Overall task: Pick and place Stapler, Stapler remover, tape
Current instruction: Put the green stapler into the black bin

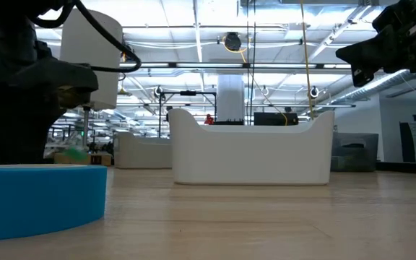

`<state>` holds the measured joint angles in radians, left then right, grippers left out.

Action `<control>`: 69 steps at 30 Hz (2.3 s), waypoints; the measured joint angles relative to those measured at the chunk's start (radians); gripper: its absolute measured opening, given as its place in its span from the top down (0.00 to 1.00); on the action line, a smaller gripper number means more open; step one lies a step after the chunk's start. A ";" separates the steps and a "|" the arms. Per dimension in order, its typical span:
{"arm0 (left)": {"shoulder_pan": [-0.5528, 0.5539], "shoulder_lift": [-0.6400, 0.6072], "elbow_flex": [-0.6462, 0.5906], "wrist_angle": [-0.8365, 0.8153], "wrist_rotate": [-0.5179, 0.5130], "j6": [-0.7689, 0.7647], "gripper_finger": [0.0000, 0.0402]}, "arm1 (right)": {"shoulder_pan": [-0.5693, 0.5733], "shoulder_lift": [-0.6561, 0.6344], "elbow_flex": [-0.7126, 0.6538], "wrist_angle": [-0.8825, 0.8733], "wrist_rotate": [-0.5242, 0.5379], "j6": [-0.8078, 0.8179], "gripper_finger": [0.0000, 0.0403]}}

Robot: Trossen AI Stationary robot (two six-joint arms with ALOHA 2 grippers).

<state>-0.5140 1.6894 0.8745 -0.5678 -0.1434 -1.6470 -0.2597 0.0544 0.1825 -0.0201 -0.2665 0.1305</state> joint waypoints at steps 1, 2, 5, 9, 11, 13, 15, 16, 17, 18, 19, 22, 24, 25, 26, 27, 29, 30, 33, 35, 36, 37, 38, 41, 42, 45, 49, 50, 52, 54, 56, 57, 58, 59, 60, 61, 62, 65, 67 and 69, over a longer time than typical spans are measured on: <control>-0.002 0.000 0.000 0.000 -0.004 0.006 0.90 | 0.000 0.000 0.000 0.000 0.000 0.008 0.98; -0.006 0.000 0.000 0.000 -0.009 0.012 0.90 | 0.000 0.000 0.000 0.000 0.000 0.013 0.98; -0.018 0.000 0.000 -0.001 -0.026 0.015 0.95 | 0.000 0.000 0.000 0.000 0.000 0.018 0.98; -0.024 0.000 0.000 -0.002 -0.027 -0.004 0.99 | 0.000 0.000 0.000 0.000 0.001 0.018 0.98; -0.027 0.000 0.000 -0.002 -0.024 -0.004 0.97 | 0.000 0.000 0.000 0.000 0.001 0.018 0.98; -0.032 -0.006 -0.001 -0.005 -0.023 0.006 0.94 | 0.000 0.000 0.000 0.000 0.001 0.015 0.98; -0.036 -0.020 -0.002 -0.026 -0.016 0.024 0.93 | 0.000 0.000 0.000 0.000 0.001 0.015 0.98; -0.036 -0.033 -0.003 -0.039 -0.010 0.032 0.93 | 0.000 0.000 0.000 0.000 0.001 0.015 0.98; -0.037 -0.049 -0.003 -0.063 -0.016 0.042 0.93 | 0.000 0.000 0.000 0.000 0.001 0.014 0.98; -0.038 -0.073 -0.003 -0.094 -0.040 0.045 0.94 | 0.000 0.000 0.000 0.000 0.001 0.014 0.98; -0.039 -0.101 -0.003 -0.128 -0.068 0.045 0.95 | 0.000 0.000 0.000 0.000 0.001 0.013 0.98; -0.034 -0.185 -0.003 -0.215 -0.199 0.043 0.99 | 0.000 0.000 0.000 0.000 0.002 0.011 0.98; -0.026 -0.241 -0.002 -0.260 -0.311 0.038 0.99 | 0.000 0.000 0.000 0.000 0.001 0.011 0.98; -0.018 -0.265 -0.002 -0.275 -0.364 0.038 0.99 | 0.000 0.000 0.000 0.000 0.002 0.011 0.98; -0.005 -0.284 -0.002 -0.293 -0.402 0.039 0.98 | 0.000 0.000 0.000 0.000 0.002 0.010 0.98; 0.012 -0.300 -0.002 -0.311 -0.425 0.046 0.97 | 0.000 0.000 0.000 0.000 0.002 0.010 0.98; 0.057 -0.316 -0.001 -0.347 -0.445 0.077 0.98 | 0.000 0.000 0.000 0.000 0.001 0.007 0.98; 0.082 -0.319 -0.001 -0.363 -0.446 0.097 0.98 | 0.000 0.000 0.000 0.000 0.002 0.007 0.98; 0.164 -0.320 -0.001 -0.373 -0.448 0.190 0.99 | 0.000 0.000 0.000 0.000 0.002 -0.004 0.98; 0.223 -0.314 -0.001 -0.364 -0.456 0.262 0.98 | 0.000 0.000 0.000 0.001 0.002 -0.011 0.98; 0.250 -0.312 -0.001 -0.362 -0.459 0.299 0.97 | 0.000 0.000 0.000 0.001 0.002 -0.012 0.98; 0.277 -0.313 -0.001 -0.362 -0.461 0.337 0.96 | 0.000 0.000 0.000 0.000 0.002 -0.012 0.98; 0.302 -0.314 -0.001 -0.362 -0.462 0.370 0.95 | 0.000 0.000 0.000 0.000 0.002 -0.012 0.98; 0.358 -0.314 -0.001 -0.362 -0.460 0.446 0.92 | 0.000 0.000 0.000 0.000 0.002 -0.012 0.98; 0.371 -0.314 -0.001 -0.362 -0.460 0.472 0.91 | 0.000 0.000 0.000 0.001 0.002 -0.012 0.98; 0.401 -0.314 -0.001 -0.356 -0.460 0.518 0.87 | 0.000 0.000 0.000 0.000 0.002 -0.012 0.98; 0.431 -0.314 -0.004 -0.354 -0.466 0.546 0.76 | 0.000 0.000 0.000 0.000 0.002 -0.012 0.98; 0.439 -0.314 -0.008 -0.353 -0.469 0.548 0.72 | 0.000 0.000 0.000 0.000 0.002 -0.012 0.98; 0.455 -0.314 -0.024 -0.349 -0.471 0.548 0.64 | 0.000 0.000 0.000 0.000 0.002 -0.012 0.98; 0.467 -0.314 -0.054 -0.321 -0.470 0.555 0.55 | 0.000 0.000 0.000 0.000 0.002 -0.012 0.98; 0.481 -0.314 -0.094 -0.263 -0.466 0.588 0.49 | 0.000 0.000 0.000 0.000 0.002 -0.012 0.98; 0.490 -0.314 -0.114 -0.234 -0.457 0.607 0.46 | 0.000 0.000 0.000 0.000 0.002 -0.012 0.98; 0.501 -0.314 -0.130 -0.211 -0.445 0.626 0.43 | 0.000 0.000 0.000 0.000 0.002 -0.012 0.98; 0.515 -0.314 -0.142 -0.190 -0.432 0.642 0.41 | 0.000 0.000 0.000 0.000 0.002 -0.012 0.98; 0.531 -0.314 -0.152 -0.171 -0.424 0.648 0.40 | 0.000 0.000 0.000 0.000 0.002 -0.012 0.98; 0.549 -0.314 -0.157 -0.155 -0.415 0.655 0.39 | 0.000 0.000 0.000 0.000 0.002 -0.012 0.98; 0.570 -0.314 -0.159 -0.143 -0.410 0.665 0.38 | 0.000 0.000 0.000 0.000 0.002 -0.012 0.98; 0.636 -0.314 -0.160 -0.094 -0.402 0.718 0.37 | 0.000 0.000 0.000 0.000 0.002 -0.012 0.98; 0.681 -0.314 -0.160 -0.047 -0.382 0.775 0.38 | 0.000 0.000 0.000 0.000 0.002 -0.012 0.98; 0.723 -0.314 -0.160 -0.018 -0.355 0.829 0.38 | 0.000 0.000 0.000 0.000 0.002 -0.007 0.98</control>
<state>0.2091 1.3750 0.7143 -0.5856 -0.4984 -0.8183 -0.2598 0.0547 0.1825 -0.0196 -0.2646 0.1233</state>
